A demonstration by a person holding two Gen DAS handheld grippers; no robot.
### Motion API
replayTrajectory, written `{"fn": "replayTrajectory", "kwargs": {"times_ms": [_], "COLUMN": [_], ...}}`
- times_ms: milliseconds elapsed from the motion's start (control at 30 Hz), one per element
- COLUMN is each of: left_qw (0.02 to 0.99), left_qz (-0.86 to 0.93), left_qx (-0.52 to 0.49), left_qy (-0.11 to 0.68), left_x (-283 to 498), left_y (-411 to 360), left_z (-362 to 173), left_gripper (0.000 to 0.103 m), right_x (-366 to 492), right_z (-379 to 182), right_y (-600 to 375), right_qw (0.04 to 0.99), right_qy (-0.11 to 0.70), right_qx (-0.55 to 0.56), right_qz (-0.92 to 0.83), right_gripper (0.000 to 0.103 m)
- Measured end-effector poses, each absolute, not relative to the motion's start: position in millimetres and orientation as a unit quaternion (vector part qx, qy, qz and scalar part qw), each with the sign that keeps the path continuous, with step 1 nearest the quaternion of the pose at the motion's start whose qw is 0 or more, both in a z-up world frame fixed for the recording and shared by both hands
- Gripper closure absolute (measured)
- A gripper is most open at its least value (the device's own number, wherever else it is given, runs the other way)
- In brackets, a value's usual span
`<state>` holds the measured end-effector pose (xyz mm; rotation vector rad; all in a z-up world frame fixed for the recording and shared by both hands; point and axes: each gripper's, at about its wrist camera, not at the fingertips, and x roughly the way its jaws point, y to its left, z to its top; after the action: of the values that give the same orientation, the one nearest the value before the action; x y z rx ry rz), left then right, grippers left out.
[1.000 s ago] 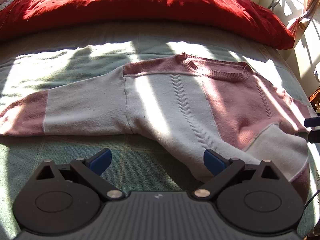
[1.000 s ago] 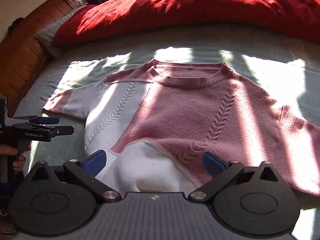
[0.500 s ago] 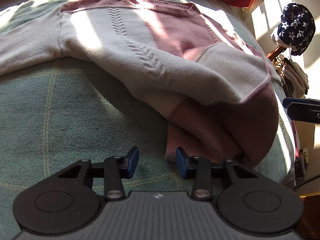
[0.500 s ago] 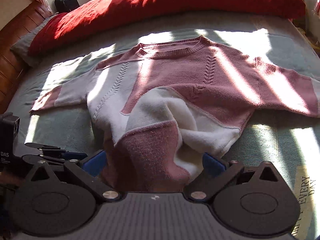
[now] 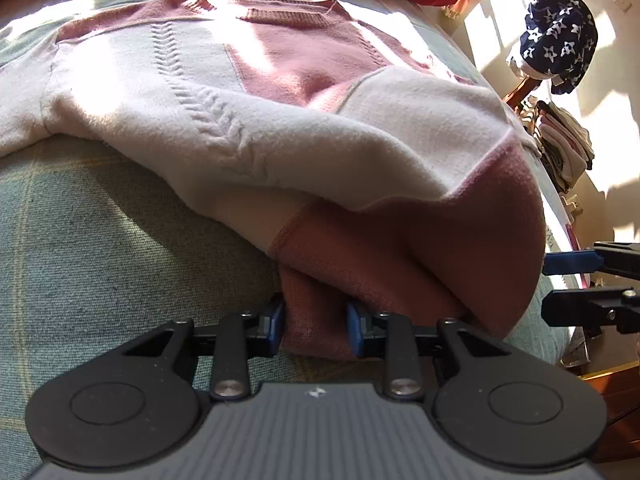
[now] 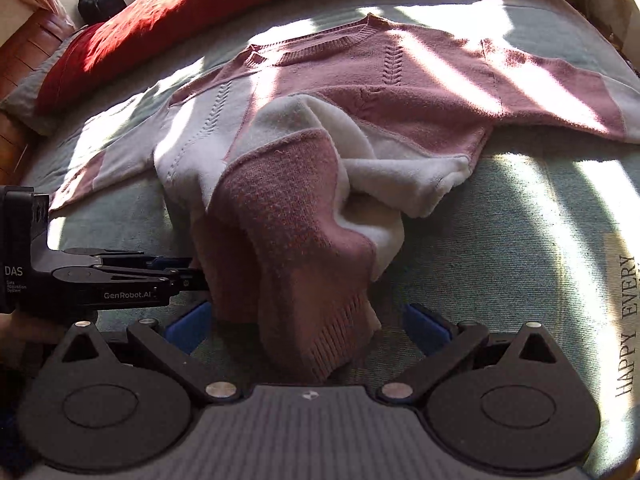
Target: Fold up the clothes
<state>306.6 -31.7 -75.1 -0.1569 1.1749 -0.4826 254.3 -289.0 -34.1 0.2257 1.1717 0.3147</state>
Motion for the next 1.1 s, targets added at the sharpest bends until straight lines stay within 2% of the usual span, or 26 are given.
{"fn": "replayTrajectory", "kwargs": {"times_ms": [133,167,500,900,1033,1100], "left_qw": [0.811,0.811,0.808,0.791,0.786,0.790], "left_qz": [-0.209,-0.207,-0.183,-0.081,-0.070,-0.064], "left_qx": [-0.065,-0.068,-0.058,-0.033,-0.050,-0.043], "left_qy": [0.543,0.543,0.556,0.605,0.612,0.608], "left_x": [305.4,303.9,275.1,239.3,242.2,243.5], "left_y": [-35.1,-32.8,-4.1,61.7,70.5,69.3], "left_z": [-68.6,-64.9,-22.8,-12.2,-16.4,-17.0], "left_gripper": [0.093,0.093,0.094,0.094,0.087,0.087], "right_x": [257.3,257.6,254.5,254.5,256.2,256.7], "right_z": [-33.0,-32.5,-36.4,-36.8,-39.5,-42.3], "right_y": [-296.3,-298.7,-318.1,-306.6,-301.2,-298.5], "right_qw": [0.814,0.814,0.806,0.794,0.789,0.788], "right_qy": [0.550,0.550,0.560,0.572,0.577,0.578], "right_qx": [0.112,0.111,0.128,0.114,0.110,0.106], "right_qz": [0.150,0.151,0.143,0.171,0.179,0.184], "right_gripper": [0.000,0.000,0.000,0.000,0.000,0.000]}}
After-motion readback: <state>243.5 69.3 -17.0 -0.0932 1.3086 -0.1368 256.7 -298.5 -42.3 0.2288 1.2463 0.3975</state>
